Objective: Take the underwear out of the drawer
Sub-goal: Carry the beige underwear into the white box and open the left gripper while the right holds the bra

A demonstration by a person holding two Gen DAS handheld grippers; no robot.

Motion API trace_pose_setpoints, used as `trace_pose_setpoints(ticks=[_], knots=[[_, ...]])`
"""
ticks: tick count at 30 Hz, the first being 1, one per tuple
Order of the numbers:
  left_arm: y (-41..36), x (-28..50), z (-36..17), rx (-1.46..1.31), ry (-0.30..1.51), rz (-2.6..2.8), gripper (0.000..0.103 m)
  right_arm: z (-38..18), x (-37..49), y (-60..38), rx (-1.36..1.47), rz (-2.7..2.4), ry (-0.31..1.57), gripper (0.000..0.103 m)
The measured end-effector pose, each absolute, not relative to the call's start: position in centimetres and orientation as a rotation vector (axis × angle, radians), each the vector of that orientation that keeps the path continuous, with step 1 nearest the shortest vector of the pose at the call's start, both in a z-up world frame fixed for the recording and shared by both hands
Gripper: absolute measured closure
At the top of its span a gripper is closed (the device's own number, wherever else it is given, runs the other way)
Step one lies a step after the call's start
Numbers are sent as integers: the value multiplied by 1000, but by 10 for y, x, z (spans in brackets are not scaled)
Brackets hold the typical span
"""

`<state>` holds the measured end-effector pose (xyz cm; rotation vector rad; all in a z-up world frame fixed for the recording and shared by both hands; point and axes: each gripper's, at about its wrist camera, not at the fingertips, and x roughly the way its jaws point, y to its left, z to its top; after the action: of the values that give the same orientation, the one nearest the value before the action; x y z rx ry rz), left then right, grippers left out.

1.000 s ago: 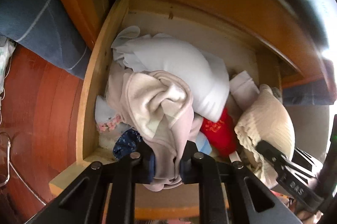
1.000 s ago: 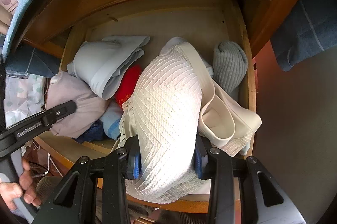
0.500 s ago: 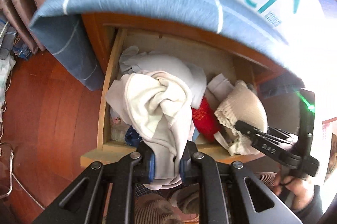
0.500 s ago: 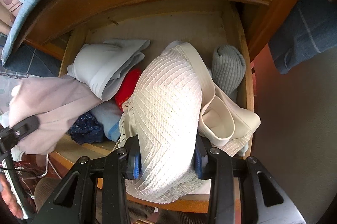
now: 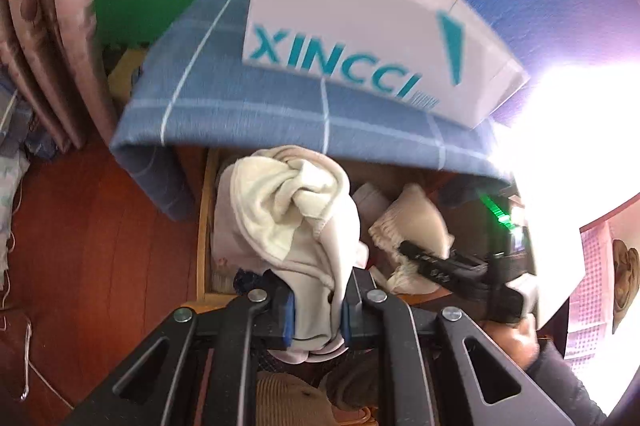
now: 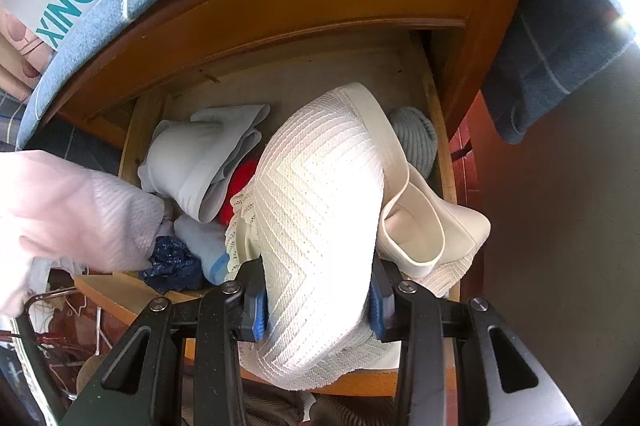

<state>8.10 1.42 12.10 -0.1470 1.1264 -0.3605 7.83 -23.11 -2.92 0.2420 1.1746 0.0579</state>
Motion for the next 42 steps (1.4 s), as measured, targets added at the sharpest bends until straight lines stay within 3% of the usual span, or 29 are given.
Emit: trace_pose_setpoints(ticks=[10,19,25,33,42], knots=[[19,81,227,-159,969,-400,88,-33,80,-230,250,64,1197,68],[13,113,370,-129,703,-405,88,-36,80,-231,267,74,1208,68],[-10,150,418,-48,573,-398,88,-37,80,-232,275,73,1211,68],[-33,225,373,-69,621,-414,88,-36,80,-232,278,78,1212,68],[-53,281,255,-27,801,-335,88,-37,81,-232,290,94,1221,67]])
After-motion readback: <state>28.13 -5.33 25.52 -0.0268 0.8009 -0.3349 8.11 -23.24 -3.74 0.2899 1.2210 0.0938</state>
